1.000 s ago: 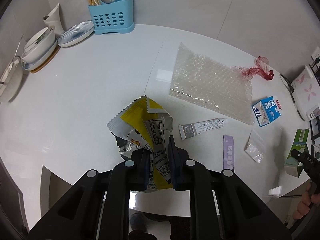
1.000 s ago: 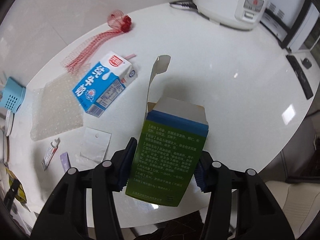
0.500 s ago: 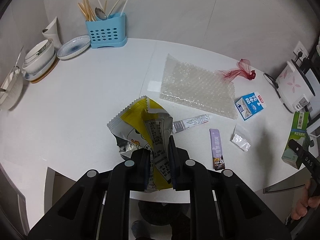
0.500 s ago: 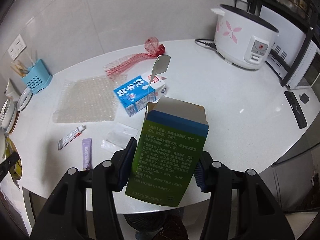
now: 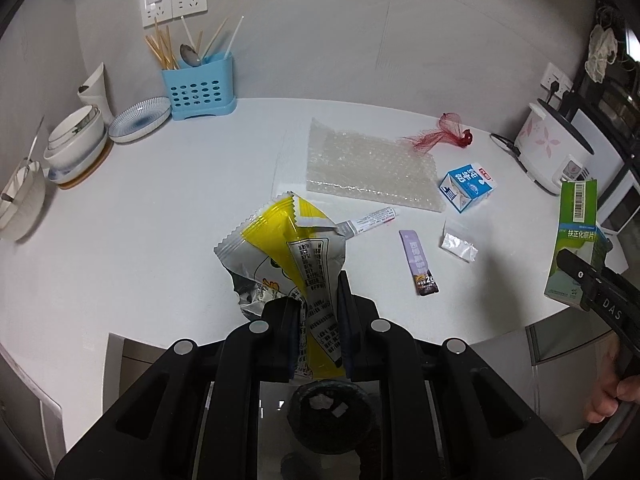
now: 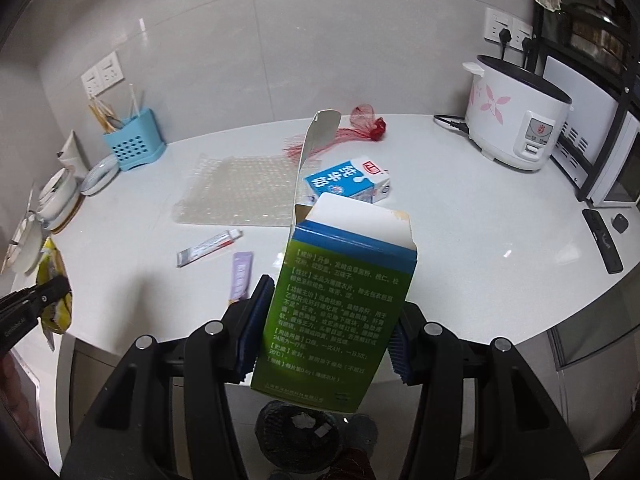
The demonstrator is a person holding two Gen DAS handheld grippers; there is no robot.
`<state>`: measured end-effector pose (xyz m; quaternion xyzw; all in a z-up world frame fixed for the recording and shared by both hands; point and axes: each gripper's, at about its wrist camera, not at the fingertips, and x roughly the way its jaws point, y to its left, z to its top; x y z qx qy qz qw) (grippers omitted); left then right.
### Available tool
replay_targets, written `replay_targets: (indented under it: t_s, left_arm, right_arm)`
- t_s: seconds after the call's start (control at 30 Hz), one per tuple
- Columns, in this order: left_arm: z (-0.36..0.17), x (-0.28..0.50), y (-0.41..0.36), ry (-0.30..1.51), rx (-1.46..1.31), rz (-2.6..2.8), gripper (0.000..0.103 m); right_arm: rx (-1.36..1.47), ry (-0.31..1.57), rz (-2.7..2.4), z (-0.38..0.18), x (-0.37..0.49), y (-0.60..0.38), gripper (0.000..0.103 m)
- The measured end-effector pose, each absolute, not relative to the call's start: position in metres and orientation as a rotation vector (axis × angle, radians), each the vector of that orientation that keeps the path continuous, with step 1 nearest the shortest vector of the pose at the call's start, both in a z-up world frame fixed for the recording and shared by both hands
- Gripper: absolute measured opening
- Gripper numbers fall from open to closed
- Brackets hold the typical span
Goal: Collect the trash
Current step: 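Carry the wrapper and green box down toward the wastebasket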
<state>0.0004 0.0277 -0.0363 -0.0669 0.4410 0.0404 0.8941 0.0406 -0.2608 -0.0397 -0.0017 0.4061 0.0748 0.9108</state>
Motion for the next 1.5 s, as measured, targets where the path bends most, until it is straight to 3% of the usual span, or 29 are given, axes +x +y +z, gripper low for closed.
replay_targets:
  t_s: [0.4, 0.73, 1.13, 1.5]
  left_arm:
    - [-0.039, -0.085, 0.03, 0.867, -0.115, 0.0, 0.015]
    - [-0.057, -0.155, 0.013, 0.83, -0.09, -0.105, 0.015]
    - [-0.114, -0.177, -0.007, 0.903, -0.125, -0.172, 0.015]
    - [-0.2, -0.159, -0.046, 1.011, -0.139, -0.205, 0.015]
  right_arm:
    - [-0.03, 0.811, 0.205, -0.04, -0.059, -0.228, 0.049]
    - [-0.074, 0.869, 0.191, -0.073, -0.144, -0.216, 0.049]
    - [-0.099, 0.954, 0.206, -0.118, -0.171, -0.221, 0.049]
    - [-0.173, 1.056, 0.225, -0.199, -0.149, -0.246, 0.049]
